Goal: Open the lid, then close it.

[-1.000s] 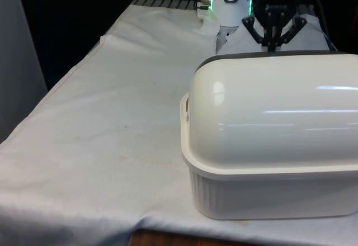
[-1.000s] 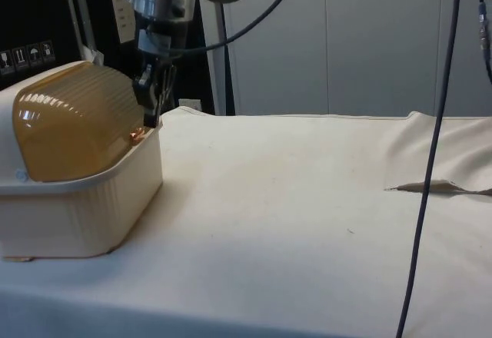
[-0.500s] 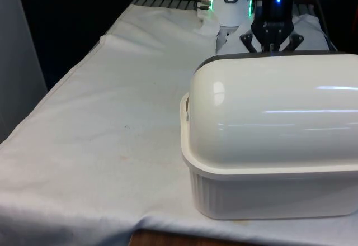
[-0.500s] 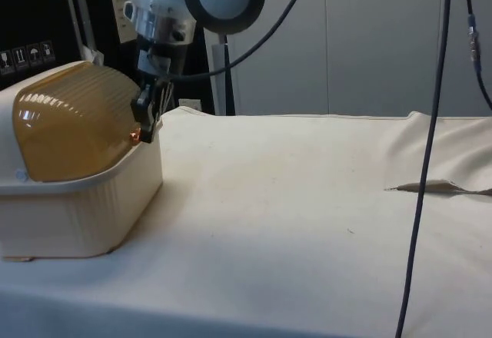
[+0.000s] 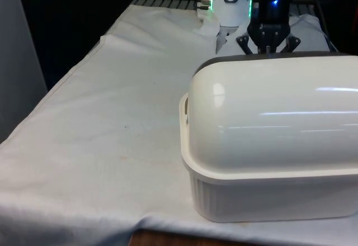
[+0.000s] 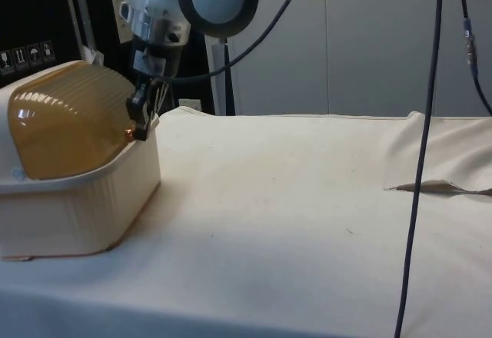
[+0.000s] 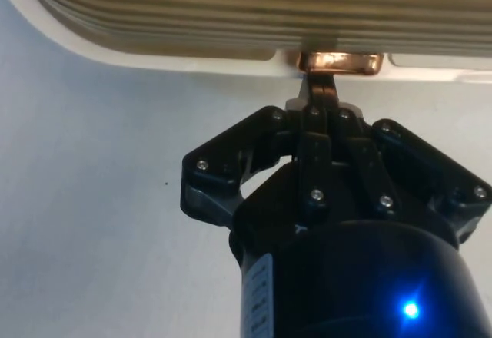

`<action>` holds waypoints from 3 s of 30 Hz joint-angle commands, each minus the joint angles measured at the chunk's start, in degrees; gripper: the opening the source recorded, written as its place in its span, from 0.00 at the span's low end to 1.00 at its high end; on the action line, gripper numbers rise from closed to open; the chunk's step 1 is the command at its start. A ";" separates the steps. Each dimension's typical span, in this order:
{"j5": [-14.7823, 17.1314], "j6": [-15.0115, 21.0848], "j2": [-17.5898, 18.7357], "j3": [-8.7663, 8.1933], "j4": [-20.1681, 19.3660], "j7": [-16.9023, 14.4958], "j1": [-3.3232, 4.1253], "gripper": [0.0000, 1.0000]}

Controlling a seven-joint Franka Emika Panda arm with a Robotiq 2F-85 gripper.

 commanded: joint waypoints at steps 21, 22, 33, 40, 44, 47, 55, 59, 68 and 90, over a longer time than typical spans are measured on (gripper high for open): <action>-0.46 -10.60 -1.55 -0.80 6.02 -0.86 0.06 0.00; 0.00 -9.74 -1.38 -0.52 5.67 -0.92 -0.06 0.00; -0.46 -16.21 -1.66 -0.92 10.14 -1.03 0.06 0.00; -0.69 -20.34 -1.43 -1.03 13.29 -0.97 0.06 0.00; -0.86 -21.94 -1.32 -1.09 14.50 -0.97 0.06 0.00; -0.97 -24.18 -0.97 -1.09 16.39 -0.92 0.06 0.00; -1.03 -27.27 0.52 -0.97 20.40 -0.52 0.23 0.00; -1.03 -27.85 1.83 -0.80 22.40 0.00 0.40 0.00; -0.92 -29.51 4.53 -0.69 26.59 0.80 0.74 0.00; -0.80 -36.90 5.79 -0.63 33.40 0.40 0.63 0.00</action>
